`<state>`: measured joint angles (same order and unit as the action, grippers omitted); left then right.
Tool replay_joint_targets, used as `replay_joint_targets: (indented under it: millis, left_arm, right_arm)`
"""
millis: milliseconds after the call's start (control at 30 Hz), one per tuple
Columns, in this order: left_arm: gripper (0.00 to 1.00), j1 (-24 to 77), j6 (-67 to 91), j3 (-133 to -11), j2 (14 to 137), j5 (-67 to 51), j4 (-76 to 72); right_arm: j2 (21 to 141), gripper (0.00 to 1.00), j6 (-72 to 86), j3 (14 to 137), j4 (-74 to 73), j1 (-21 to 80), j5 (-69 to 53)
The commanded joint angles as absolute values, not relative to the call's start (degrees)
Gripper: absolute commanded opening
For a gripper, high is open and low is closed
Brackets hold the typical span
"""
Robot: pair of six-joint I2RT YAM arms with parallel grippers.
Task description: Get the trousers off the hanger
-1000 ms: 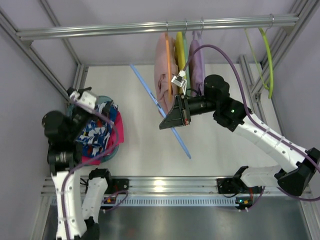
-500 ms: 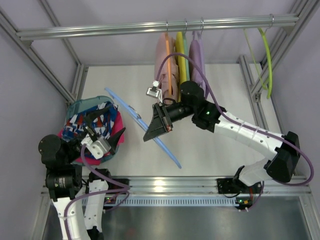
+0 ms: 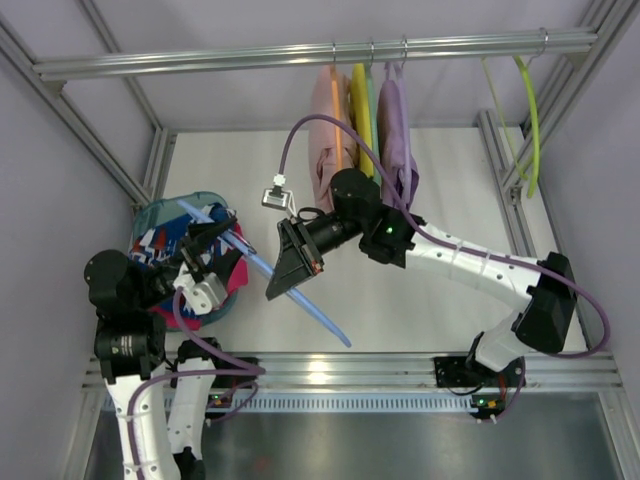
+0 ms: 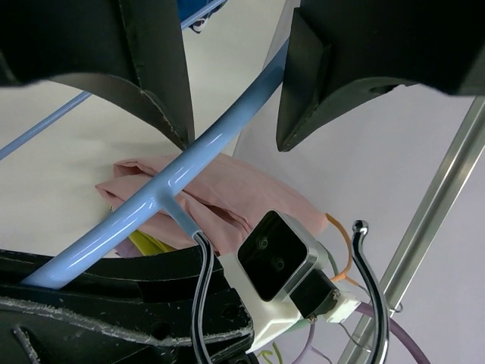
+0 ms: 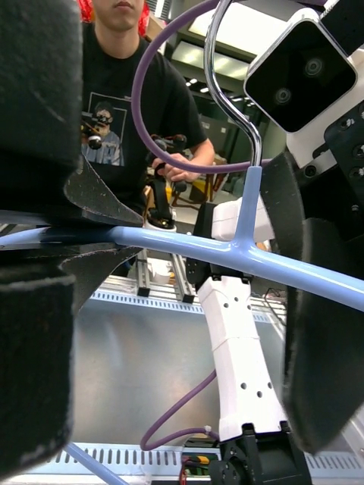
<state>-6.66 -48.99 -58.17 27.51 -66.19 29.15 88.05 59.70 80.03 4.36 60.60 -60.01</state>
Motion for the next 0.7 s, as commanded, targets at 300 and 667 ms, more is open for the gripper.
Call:
replay_joint_targets:
  millis: [300, 667]
  left_arm:
    - [0.03, -6.94, -55.19, -55.55, 26.37, -66.80, 29.36]
    - [0.00, -6.86, -57.47, -54.23, 26.46, -64.69, 29.35]
  right_arm:
    - [84.99, 0.10, 47.56, 86.22, -4.38, 58.10, -56.25]
    - [82.97, 0.88, 16.54, 104.56, -41.35, 52.82, -35.70]
